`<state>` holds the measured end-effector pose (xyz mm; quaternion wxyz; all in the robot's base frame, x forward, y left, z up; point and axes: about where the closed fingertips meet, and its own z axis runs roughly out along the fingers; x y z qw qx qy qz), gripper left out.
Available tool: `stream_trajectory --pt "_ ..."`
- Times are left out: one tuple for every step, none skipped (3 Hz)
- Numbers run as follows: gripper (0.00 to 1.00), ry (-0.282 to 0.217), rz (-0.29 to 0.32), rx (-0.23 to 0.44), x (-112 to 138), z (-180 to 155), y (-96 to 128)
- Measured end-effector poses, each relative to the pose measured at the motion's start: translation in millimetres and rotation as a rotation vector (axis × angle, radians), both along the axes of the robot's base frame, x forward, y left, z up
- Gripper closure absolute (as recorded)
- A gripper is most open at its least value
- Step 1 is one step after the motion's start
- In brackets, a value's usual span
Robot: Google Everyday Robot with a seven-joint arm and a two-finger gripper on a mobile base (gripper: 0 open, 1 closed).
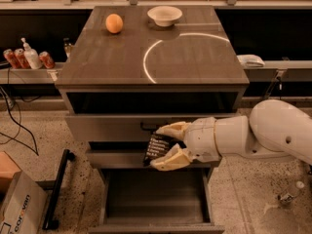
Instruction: Place rxbar chocolate into bottom drawer
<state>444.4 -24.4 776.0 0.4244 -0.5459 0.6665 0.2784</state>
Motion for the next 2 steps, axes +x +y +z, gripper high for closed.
stream_trajectory --pt "1.00 0.015 0.020 -0.011 0 -24 4" --pt "1.00 0.037 0.015 -0.001 0 -48 2"
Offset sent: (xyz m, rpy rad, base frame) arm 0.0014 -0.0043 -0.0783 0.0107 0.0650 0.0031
